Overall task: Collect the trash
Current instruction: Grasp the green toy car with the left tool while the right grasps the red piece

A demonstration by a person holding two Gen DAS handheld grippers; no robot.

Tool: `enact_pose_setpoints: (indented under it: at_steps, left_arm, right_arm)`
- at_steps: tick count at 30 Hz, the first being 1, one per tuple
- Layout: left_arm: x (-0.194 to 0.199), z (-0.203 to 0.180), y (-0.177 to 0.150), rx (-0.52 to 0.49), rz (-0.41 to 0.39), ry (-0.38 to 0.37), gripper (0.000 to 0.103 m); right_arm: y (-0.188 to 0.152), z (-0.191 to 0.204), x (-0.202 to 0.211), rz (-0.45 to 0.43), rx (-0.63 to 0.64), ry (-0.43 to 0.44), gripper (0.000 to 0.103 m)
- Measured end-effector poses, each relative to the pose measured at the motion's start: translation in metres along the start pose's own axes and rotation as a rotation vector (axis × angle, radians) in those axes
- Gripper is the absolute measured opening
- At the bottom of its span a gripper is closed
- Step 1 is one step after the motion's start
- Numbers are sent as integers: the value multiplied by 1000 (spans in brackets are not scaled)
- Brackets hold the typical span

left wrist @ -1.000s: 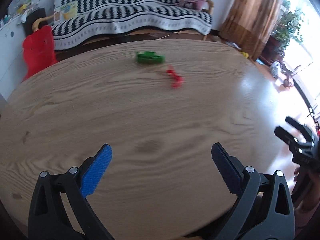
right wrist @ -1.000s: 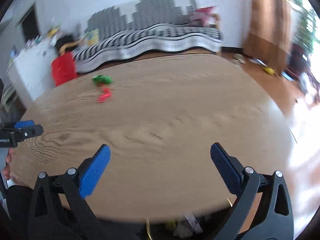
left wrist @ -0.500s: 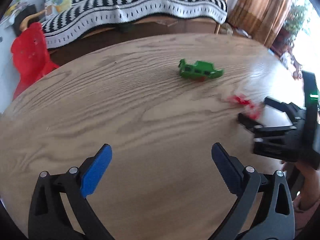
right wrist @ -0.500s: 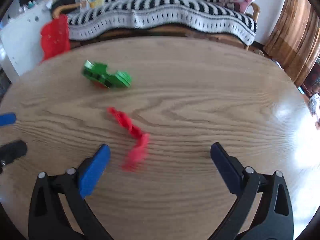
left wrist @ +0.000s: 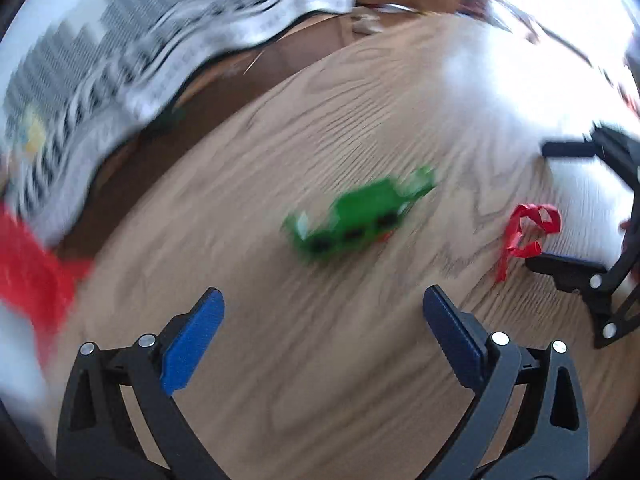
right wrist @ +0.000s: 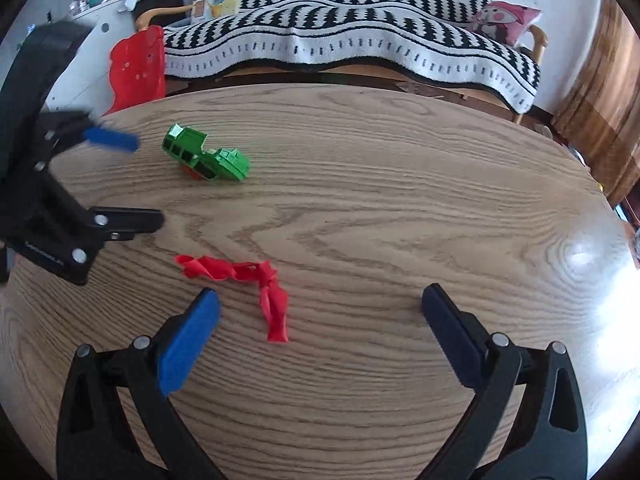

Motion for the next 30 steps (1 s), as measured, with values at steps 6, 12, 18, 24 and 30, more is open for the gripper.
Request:
enact_pose_setpoints:
  at_steps: [6,12,18,24,30]
  left_arm:
    - [-6,-12,28,-135,-64,1,97]
    - [-11,-18,32,-93,-55,-97,96]
    - [-3,-24,29,-14,-36,-202,57]
    - [5,-27,19,-6,-31,-189,56]
    - [18,-20,8,41,-37,-166,56]
  right_arm:
    - [2,2,-2,5,16,11,98]
    - [3,2,-1,-4,19,12,93]
    - [7,11,7,-49,37,45,20]
    - [6,22,7,-44,61,62,13]
    - [7,19,14,-82,4,95,13]
Point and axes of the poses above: each gripper's, at about its wrist camera, not at the fingertips, and x roughly against the way its jaws point, z to its left, y to its top, the point moved 9 cm from there along -x, roughly the way its jaws point, and after that the axes turned 13 degrees about y, right-handed, at the moved point
